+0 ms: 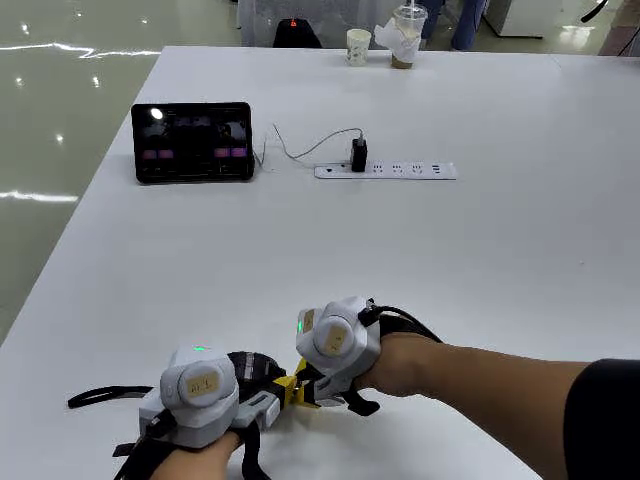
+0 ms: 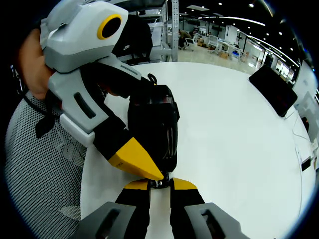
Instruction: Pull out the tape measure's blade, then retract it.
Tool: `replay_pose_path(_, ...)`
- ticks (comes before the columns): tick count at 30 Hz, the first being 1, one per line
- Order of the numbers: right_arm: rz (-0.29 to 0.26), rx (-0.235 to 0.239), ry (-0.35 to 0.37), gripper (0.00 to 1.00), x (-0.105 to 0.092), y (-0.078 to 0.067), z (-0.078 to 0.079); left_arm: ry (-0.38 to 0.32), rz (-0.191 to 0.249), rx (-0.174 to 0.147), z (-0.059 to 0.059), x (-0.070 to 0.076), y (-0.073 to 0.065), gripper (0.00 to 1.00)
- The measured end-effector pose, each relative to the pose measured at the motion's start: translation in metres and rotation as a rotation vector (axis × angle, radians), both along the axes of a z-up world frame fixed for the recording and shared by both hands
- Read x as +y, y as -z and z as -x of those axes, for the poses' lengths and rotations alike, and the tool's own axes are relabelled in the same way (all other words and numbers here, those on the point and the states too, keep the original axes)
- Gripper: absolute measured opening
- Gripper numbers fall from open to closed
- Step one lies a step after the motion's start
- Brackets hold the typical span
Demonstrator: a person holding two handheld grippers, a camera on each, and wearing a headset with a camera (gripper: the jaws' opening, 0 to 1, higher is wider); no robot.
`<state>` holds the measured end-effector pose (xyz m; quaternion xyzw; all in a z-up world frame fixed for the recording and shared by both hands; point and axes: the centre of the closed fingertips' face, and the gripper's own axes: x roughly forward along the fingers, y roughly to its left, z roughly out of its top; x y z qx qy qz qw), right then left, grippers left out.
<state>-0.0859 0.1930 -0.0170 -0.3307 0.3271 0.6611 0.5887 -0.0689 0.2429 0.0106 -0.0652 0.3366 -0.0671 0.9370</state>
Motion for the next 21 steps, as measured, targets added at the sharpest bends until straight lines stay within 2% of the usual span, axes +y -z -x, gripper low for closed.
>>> replay_pose_path(21, -0.009, 0.004, 0.026, 0.12, 0.0043, 0.0005, 0.0004, 0.002, 0.0, -0.003, -0.0001, -0.0001, -0.0006, 0.62)
